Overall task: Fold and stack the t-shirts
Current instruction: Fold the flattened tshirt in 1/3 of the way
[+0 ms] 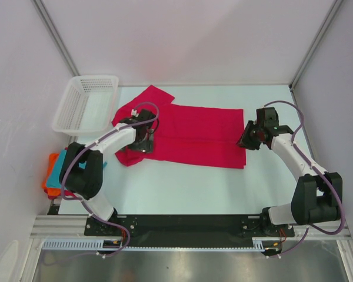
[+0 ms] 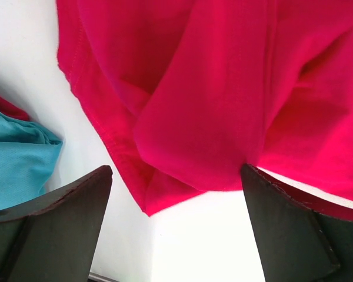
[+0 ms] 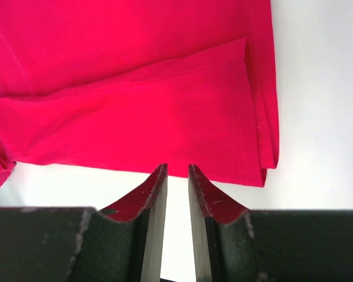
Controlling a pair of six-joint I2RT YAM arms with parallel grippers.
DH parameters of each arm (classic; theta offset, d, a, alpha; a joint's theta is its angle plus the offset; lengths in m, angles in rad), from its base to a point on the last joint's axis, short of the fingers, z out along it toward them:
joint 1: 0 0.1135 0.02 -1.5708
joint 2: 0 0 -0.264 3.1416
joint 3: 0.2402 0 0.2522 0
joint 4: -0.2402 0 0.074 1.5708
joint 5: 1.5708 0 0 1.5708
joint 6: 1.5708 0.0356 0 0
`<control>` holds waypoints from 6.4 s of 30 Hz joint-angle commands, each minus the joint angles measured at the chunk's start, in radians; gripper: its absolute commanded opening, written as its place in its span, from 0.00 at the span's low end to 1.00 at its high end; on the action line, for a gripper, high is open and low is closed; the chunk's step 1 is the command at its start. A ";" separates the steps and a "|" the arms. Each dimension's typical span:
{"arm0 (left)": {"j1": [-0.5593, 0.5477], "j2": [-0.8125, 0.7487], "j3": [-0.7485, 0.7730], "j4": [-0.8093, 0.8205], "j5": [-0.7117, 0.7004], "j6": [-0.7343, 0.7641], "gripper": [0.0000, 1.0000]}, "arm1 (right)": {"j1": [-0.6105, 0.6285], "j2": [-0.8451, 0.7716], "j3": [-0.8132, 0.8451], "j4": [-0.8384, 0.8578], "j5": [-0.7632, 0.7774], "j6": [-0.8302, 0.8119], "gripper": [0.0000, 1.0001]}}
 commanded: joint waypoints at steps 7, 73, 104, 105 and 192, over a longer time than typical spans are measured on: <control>-0.149 0.034 0.082 0.026 -0.018 0.063 0.95 | 0.007 -0.024 0.014 -0.001 0.020 -0.020 0.26; 0.221 0.033 0.283 -0.137 -0.073 0.105 0.22 | -0.032 -0.045 -0.026 -0.009 0.018 -0.052 0.25; 0.037 -0.289 -0.048 -0.142 0.104 -0.010 0.31 | -0.038 0.116 -0.127 0.065 -0.065 -0.066 0.37; 0.037 -0.289 -0.064 -0.142 0.100 -0.010 0.31 | -0.038 0.119 -0.130 0.062 -0.056 -0.069 0.37; 0.284 -0.139 -0.131 -0.010 0.105 0.085 0.00 | -0.343 -0.012 -0.199 0.136 0.061 -0.081 0.00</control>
